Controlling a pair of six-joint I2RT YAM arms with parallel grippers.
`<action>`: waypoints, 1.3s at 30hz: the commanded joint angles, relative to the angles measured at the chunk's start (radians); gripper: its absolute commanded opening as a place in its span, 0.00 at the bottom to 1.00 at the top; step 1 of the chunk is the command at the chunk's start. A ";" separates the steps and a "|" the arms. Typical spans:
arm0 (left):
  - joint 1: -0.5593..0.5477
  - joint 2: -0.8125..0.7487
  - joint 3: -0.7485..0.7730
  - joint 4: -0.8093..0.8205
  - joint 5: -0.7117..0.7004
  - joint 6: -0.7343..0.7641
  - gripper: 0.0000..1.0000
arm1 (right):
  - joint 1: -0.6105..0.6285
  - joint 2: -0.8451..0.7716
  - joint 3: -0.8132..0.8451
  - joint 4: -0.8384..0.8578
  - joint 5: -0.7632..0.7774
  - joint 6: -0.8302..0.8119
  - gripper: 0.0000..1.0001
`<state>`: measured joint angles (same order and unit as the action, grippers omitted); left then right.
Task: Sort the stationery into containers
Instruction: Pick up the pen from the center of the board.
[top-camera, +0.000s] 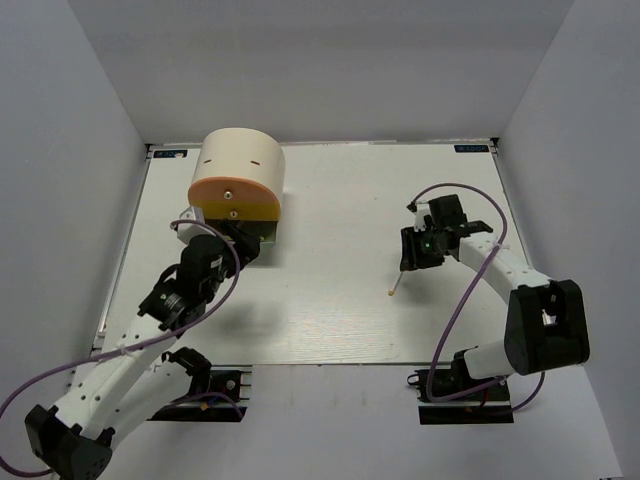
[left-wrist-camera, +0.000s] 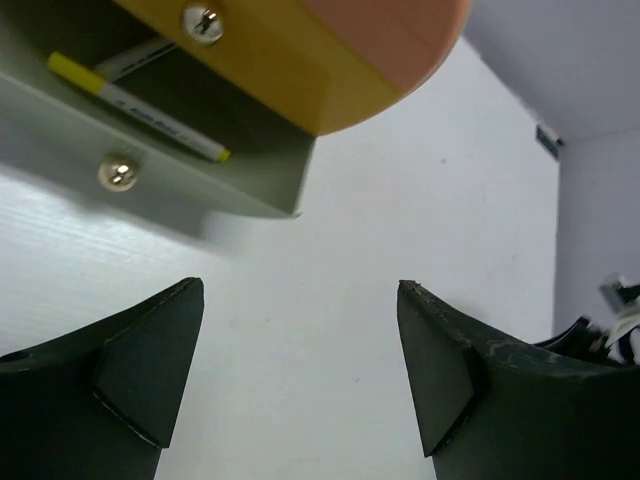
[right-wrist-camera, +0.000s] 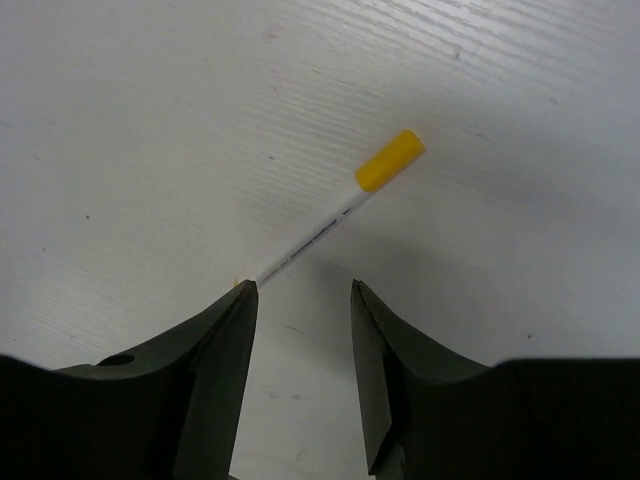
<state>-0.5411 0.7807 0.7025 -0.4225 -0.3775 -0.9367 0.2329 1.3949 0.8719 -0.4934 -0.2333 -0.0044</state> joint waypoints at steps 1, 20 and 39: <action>-0.005 -0.093 -0.028 -0.083 0.023 0.093 0.88 | 0.002 0.022 0.036 -0.056 0.099 0.070 0.49; -0.014 -0.135 -0.081 -0.197 0.025 0.075 0.89 | 0.098 0.280 0.133 0.032 0.282 0.162 0.52; -0.014 -0.336 -0.294 -0.254 0.043 -0.152 0.89 | 0.143 0.256 0.323 0.038 -0.134 -0.288 0.00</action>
<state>-0.5522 0.4698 0.4355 -0.6720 -0.3458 -1.0199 0.3676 1.6970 1.0714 -0.4805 -0.1661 -0.0841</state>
